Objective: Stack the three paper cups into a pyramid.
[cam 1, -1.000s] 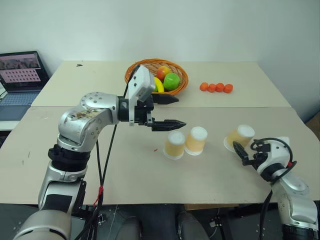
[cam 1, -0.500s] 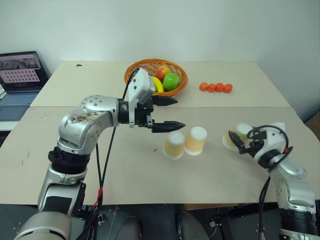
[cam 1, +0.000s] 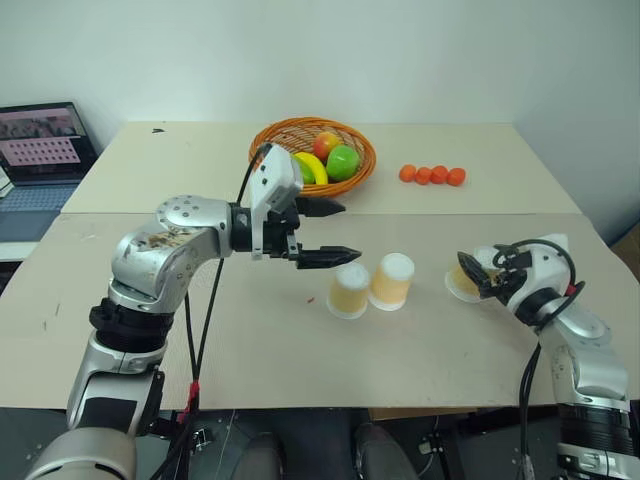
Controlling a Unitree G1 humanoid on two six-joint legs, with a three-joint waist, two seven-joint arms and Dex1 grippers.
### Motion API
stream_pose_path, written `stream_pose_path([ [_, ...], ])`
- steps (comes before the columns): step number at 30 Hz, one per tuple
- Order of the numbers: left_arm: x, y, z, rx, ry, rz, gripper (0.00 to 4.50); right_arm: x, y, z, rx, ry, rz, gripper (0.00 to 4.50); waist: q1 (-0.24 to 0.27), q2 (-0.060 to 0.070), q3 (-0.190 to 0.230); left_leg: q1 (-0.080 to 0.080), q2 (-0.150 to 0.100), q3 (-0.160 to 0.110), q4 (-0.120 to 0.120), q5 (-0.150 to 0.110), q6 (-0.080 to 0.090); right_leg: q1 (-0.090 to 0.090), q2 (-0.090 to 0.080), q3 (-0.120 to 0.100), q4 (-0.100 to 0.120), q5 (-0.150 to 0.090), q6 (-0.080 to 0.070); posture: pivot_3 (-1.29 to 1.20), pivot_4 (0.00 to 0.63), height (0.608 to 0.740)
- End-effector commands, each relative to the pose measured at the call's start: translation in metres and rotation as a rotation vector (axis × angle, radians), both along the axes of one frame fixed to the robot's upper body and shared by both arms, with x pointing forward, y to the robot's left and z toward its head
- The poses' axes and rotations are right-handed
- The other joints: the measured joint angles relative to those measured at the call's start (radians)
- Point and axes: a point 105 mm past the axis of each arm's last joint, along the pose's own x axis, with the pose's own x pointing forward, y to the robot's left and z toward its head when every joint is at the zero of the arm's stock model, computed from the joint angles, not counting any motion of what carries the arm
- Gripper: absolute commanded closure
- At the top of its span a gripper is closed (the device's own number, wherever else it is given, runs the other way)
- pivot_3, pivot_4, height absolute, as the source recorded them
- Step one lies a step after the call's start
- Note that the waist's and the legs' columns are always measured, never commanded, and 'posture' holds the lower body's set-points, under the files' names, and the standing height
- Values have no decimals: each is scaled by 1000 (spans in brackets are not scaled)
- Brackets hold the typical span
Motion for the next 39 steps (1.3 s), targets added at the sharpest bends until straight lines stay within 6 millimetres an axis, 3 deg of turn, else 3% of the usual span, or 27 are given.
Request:
stream_pose_path([
  [1, -5, 0, 9, -12, -52, -12, 0, 1, -3, 11, -26, -46, -3, 1230, 0, 0, 0, 0, 0, 0, 0, 0, 0, 0, 0, 0, 0, 0, 0, 0, 150, 734],
  [8, -6, -2, 9, -12, -52, -22, 0, 1, -5, 11, -45, -48, -17, 1230, 0, 0, 0, 0, 0, 0, 0, 0, 0, 0, 0, 0, 0, 0, 0, 0, 150, 734],
  [14, -2, 6, 9, -8, -41, 3, 0, -2, -2, 33, -72, -80, -6, 1230, 0, 0, 0, 0, 0, 0, 0, 0, 0, 0, 0, 0, 0, 0, 0, 0, 150, 734],
  [18, -3, 37, -4, -2, -7, 44, 0, -9, 24, 68, -127, -98, 108, 1230, -13, 4, 2, 0, 0, 1, -1, 0, 0, -1, 0, 1, 0, 0, 0, 0, 150, 734],
  [22, -5, 44, -8, -8, 0, 56, 0, -12, 31, 77, -140, -77, 136, 1230, -14, 2, 4, 0, 0, 0, -1, 0, 0, -1, 0, 0, 1, 0, 0, 0, 150, 734],
  [25, 0, 57, -30, 27, -53, 122, 0, -17, 56, 108, -236, -77, 249, 1230, -7, 2, 4, 0, 0, 0, 0, 0, 0, 0, 0, 0, 0, 0, 0, 0, 150, 734],
  [27, -2, 54, -41, 42, -88, 123, 0, -23, 82, 131, -309, -101, 351, 1230, -7, 5, 6, 0, -1, 2, 0, 0, 0, -1, -2, 2, 0, 0, 0, 0, 150, 734],
  [31, -10, 45, -49, 43, -98, 79, 0, -32, 112, 156, -346, -119, 458, 1230, 1, 3, 7, -2, 1, 1, -1, 0, 0, -3, 0, -1, 0, 2, -3, 0, 150, 734],
  [39, -18, 32, -51, 6, -56, 19, 0, -44, 148, 164, -332, -91, 583, 1230, 9, 2, 7, -8, -1, -1, 1, 0, 0, -5, -2, -2, -2, 4, -6, 0, 150, 734],
])
